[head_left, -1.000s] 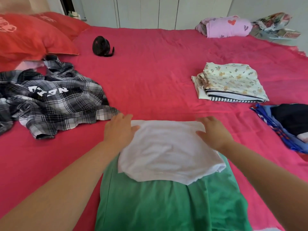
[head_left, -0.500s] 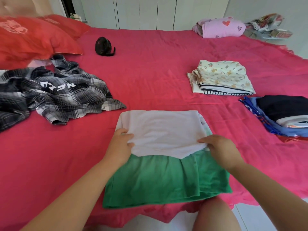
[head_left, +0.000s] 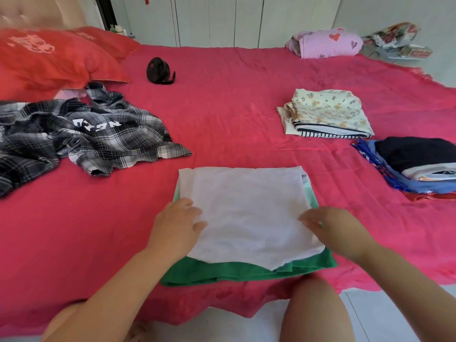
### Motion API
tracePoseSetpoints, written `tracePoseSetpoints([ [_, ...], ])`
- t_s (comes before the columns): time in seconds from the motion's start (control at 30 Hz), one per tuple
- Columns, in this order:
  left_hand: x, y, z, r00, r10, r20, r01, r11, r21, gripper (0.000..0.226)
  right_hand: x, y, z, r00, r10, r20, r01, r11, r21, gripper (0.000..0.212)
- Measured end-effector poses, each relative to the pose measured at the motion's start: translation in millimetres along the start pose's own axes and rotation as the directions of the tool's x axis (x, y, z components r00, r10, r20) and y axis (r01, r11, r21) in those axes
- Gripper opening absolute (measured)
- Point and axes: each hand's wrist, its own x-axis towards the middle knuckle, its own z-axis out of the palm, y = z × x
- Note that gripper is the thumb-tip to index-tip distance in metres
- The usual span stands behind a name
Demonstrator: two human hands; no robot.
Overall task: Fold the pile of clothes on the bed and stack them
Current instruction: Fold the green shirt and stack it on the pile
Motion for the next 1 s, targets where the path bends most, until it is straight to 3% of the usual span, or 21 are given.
tracePoseSetpoints([
  [0.07, 14.3, 7.5, 5.5, 0.996, 0.081, -0.046, -0.083, 0.996, -0.043, 0.046, 14.0, -14.7, 8.6, 0.993, -0.005, -0.118, 0.013, 0.998, 0.066, 0.026],
  [0.13, 21.2, 10.1, 17.5, 0.991, 0.129, 0.027, -0.128, 0.991, -0.023, 0.054, 21.8, -28.3, 23.1, 0.991, -0.079, -0.112, 0.086, 0.995, 0.058, 0.035],
  [0.2, 16.3, 4.0, 35.7, 0.981, 0.115, 0.157, -0.122, 0.992, 0.037, 0.062, 20.8, -30.9, 43.8, 0.995, -0.102, -0.002, 0.102, 0.994, -0.033, 0.046],
  [0.3, 2.5, -9.4, 57.1, 0.935, 0.071, 0.348, -0.123, 0.984, 0.131, 0.071, 9.2, -15.1, 66.8, 0.982, -0.007, 0.188, 0.035, 0.989, -0.146, 0.054],
  [0.37, 5.7, -12.2, 54.8, 0.921, 0.063, 0.383, -0.14, 0.974, 0.178, 0.074, 8.9, -8.9, 65.5, 0.978, 0.012, 0.206, 0.023, 0.985, -0.171, 0.054],
  [0.57, 50.3, 5.6, 35.7, 0.98, 0.129, 0.152, -0.146, 0.984, 0.106, 0.069, 44.0, -24.6, 43.2, 0.999, -0.004, -0.05, 0.0, 0.996, -0.087, 0.05],
  [0.63, 57.7, 3.7, 43.3, 0.986, 0.108, 0.129, -0.121, 0.988, 0.097, 0.067, 50.0, -26.3, 51.3, 0.999, 0.023, -0.044, -0.027, 0.996, -0.08, 0.052],
  [0.83, 54.2, -20.3, 77.2, 0.965, 0.003, 0.263, -0.036, 0.992, 0.12, 0.065, 50.8, -10.9, 81.0, 0.991, 0.089, 0.104, -0.08, 0.993, -0.081, 0.052],
  [0.9, 59.8, -17.3, 73.5, 0.963, 0.003, 0.268, -0.043, 0.989, 0.144, 0.066, 54.9, -8.5, 74.8, 0.992, 0.064, 0.106, -0.06, 0.997, -0.042, 0.052],
  [1.0, 58.5, -2.9, 67.0, 0.986, 0.031, 0.165, -0.055, 0.989, 0.14, 0.068, 52.3, -1.4, 62.3, 0.999, 0.041, 0.01, -0.041, 0.999, 0.014, 0.051],
])
